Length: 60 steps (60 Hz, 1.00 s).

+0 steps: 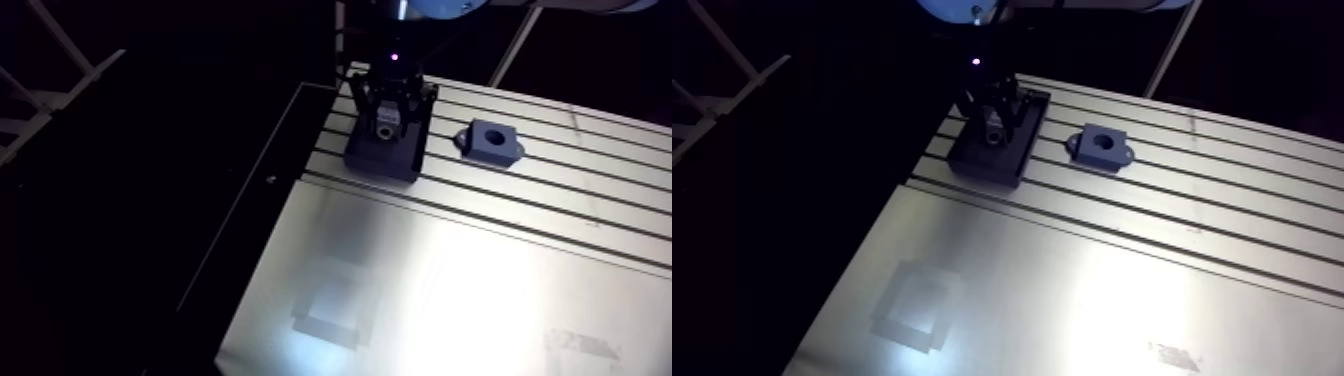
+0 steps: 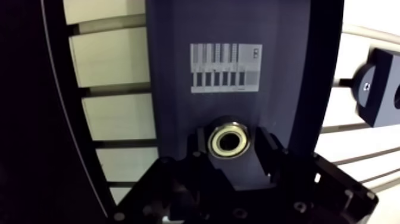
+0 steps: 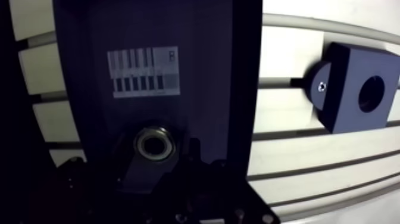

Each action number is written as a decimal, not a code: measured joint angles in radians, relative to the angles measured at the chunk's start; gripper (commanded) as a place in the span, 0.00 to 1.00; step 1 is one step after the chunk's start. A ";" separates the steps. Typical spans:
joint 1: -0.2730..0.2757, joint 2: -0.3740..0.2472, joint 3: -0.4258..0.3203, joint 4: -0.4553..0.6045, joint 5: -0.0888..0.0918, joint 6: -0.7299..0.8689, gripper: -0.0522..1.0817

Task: Pick up the bearing and press it into the housing until flush.

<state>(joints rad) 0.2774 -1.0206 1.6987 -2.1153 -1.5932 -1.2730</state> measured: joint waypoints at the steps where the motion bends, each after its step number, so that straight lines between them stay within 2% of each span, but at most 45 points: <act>1: 0.000 0.000 0.000 0.000 0.000 0.000 0.48; 60: 0.000 0.000 0.000 -0.008 0.000 -0.006 0.50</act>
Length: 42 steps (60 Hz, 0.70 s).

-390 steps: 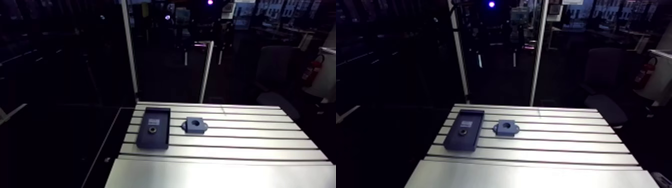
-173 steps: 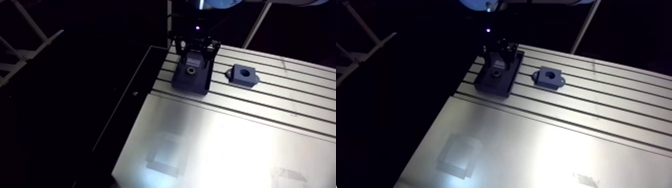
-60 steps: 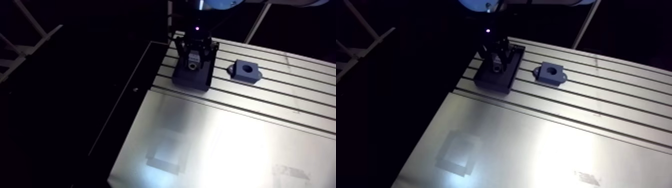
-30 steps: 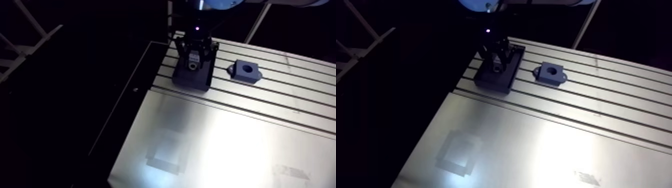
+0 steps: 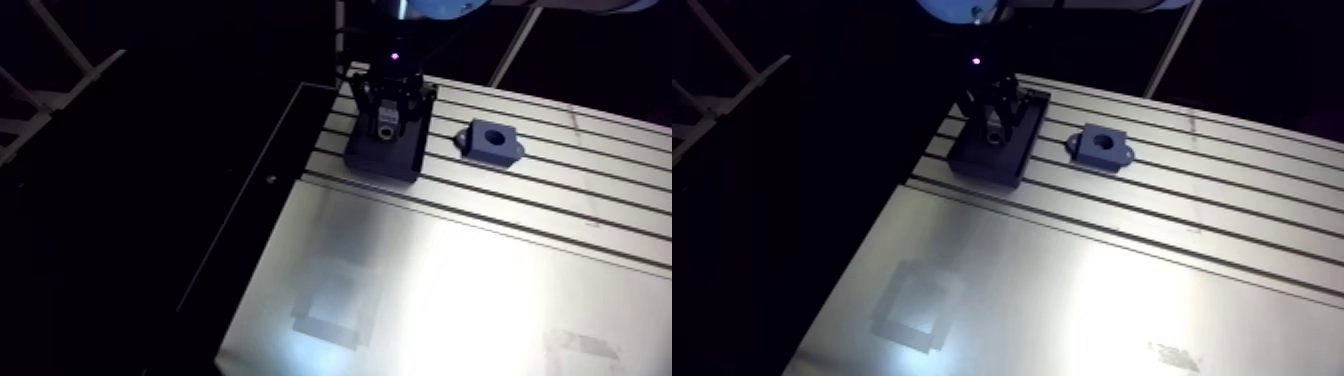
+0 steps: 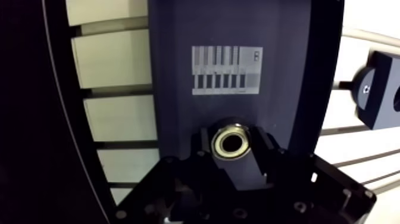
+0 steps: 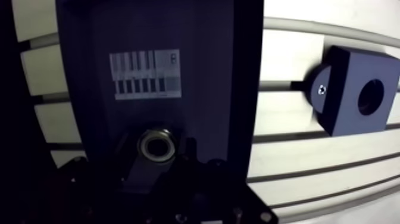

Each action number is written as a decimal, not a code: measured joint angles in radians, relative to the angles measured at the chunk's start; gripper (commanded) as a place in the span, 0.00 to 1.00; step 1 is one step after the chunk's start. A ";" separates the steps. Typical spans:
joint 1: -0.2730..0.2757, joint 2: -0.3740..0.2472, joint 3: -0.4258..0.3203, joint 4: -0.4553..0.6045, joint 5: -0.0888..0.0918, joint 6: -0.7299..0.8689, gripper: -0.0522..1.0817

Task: Pick up the bearing and press it into the housing until flush.

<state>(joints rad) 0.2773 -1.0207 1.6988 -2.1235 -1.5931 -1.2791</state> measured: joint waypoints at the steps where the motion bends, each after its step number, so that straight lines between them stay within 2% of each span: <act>1: 0.000 0.000 0.000 -0.001 0.000 0.000 0.50; 42: 0.000 0.000 0.000 -0.004 0.000 -0.003 0.51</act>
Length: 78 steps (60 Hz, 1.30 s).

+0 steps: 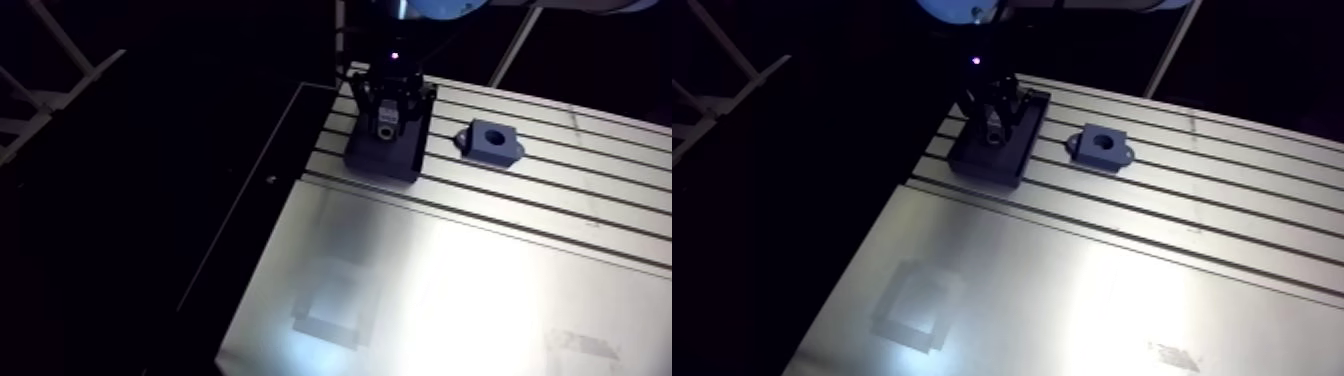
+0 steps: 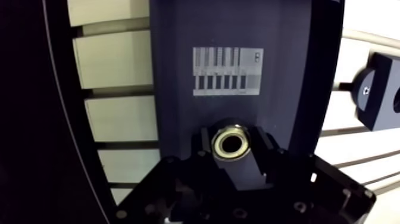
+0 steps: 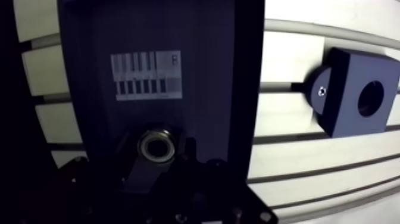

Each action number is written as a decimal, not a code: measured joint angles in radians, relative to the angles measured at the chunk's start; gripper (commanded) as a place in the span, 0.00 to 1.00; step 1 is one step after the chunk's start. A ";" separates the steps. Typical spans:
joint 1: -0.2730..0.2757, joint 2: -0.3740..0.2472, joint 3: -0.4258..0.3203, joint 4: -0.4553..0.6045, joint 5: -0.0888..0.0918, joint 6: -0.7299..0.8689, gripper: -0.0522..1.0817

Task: Pick up the bearing and press it into the housing until flush.

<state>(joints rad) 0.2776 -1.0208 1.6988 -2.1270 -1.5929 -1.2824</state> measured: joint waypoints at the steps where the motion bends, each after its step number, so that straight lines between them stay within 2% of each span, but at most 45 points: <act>1: 0.000 0.000 0.000 0.000 0.000 0.000 0.51; 62: 0.000 0.000 0.000 0.000 -0.001 -0.001 0.55; 78: 0.000 -0.016 -0.003 0.001 0.001 -0.001 0.55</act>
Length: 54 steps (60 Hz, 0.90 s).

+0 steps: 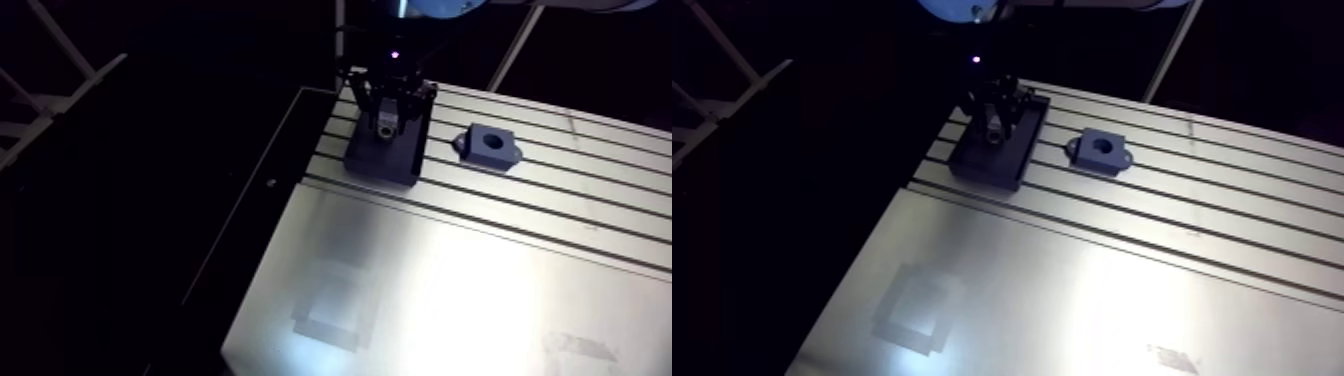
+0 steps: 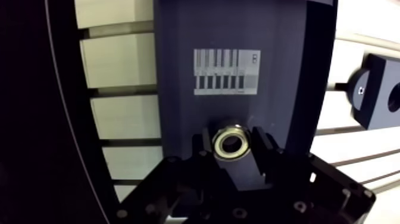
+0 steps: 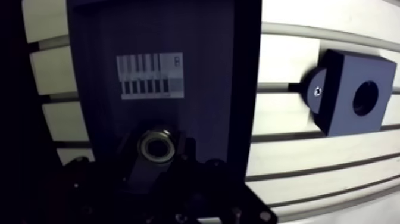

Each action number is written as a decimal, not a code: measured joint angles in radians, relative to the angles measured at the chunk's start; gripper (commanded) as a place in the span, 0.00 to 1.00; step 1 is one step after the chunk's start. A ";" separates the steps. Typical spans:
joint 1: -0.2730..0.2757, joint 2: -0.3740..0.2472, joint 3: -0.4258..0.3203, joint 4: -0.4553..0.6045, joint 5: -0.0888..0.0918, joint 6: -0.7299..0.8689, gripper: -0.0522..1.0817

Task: Pick up the bearing and press it into the housing until flush.

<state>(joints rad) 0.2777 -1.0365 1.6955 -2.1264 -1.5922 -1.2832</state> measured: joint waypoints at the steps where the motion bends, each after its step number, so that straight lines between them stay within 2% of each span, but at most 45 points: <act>1: 0.000 -0.002 0.000 0.000 0.000 0.000 0.55; 27: -0.018 -0.078 -0.024 0.065 -0.008 -0.046 0.57; 54: -0.124 -0.163 -0.017 0.157 -0.039 -0.203 0.58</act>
<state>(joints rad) 0.1538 -1.1997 1.6787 -1.9694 -1.6311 -1.4861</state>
